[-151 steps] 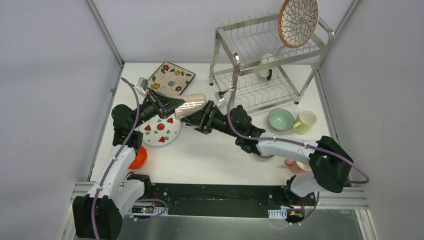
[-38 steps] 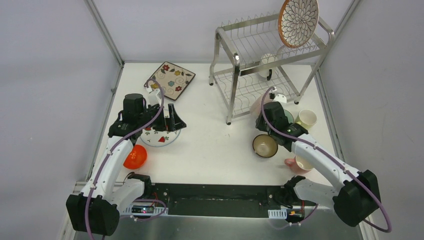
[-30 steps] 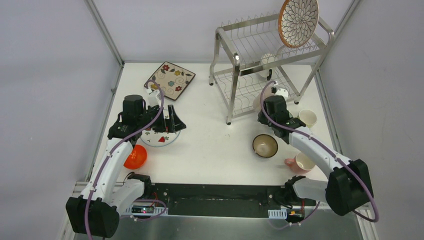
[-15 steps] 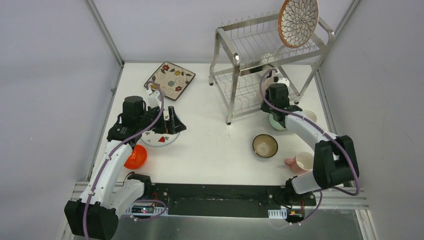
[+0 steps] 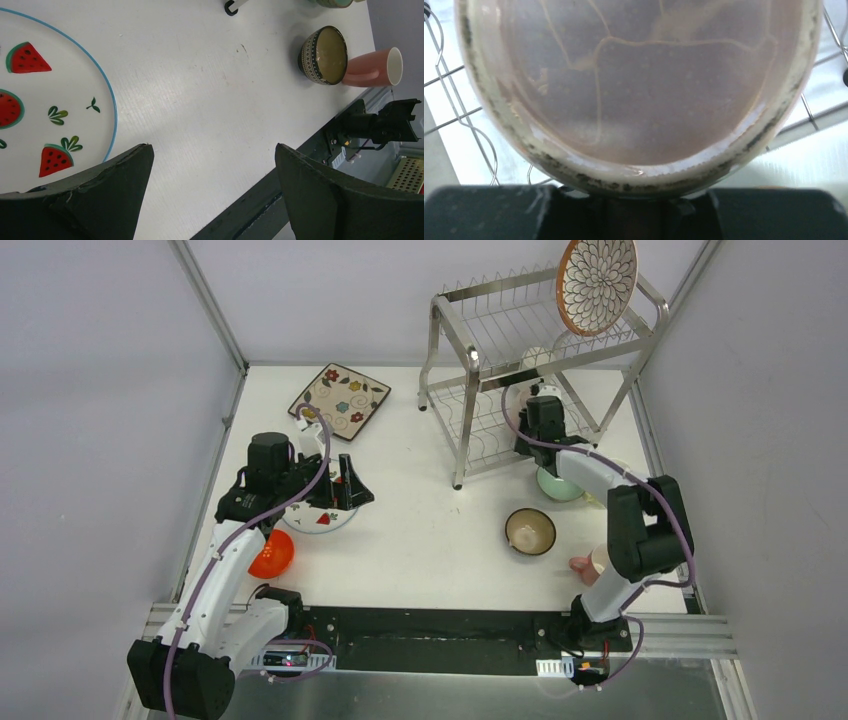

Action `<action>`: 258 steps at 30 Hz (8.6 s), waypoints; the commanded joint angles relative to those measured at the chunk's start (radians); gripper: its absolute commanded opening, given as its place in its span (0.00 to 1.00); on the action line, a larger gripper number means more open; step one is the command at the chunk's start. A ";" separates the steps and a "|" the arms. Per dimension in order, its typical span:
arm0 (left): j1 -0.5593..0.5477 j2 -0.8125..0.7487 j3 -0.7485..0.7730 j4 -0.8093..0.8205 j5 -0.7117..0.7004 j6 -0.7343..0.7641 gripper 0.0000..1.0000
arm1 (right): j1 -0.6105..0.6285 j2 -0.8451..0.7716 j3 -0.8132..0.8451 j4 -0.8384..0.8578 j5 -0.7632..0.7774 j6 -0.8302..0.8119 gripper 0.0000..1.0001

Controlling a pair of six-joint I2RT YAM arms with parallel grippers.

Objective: Load the mixed dishes into the dish rack
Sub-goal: Turn the cup upside down in the dish rack, then pick up the cup at the corner of the board.

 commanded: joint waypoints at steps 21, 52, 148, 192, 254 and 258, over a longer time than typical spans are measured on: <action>-0.009 -0.001 0.011 0.005 -0.032 0.027 0.96 | -0.013 0.256 0.343 0.070 -0.059 -0.108 0.27; -0.010 -0.003 0.010 0.003 -0.034 0.024 0.96 | -0.032 0.324 0.451 0.012 -0.012 -0.156 0.26; -0.009 -0.004 0.007 -0.001 -0.076 0.032 0.96 | -0.076 0.089 0.361 -0.411 -0.449 0.012 0.76; 0.005 0.093 0.033 -0.061 -0.453 -0.081 0.99 | -0.020 -0.643 -0.130 -0.561 -0.714 0.168 0.74; 0.044 0.288 0.258 -0.573 -0.943 -0.631 0.84 | 0.074 -0.863 -0.201 -0.785 0.109 0.662 0.73; 0.027 0.246 0.275 -0.533 -0.906 -0.527 0.86 | 0.073 -0.848 -0.175 -0.777 0.291 0.643 0.73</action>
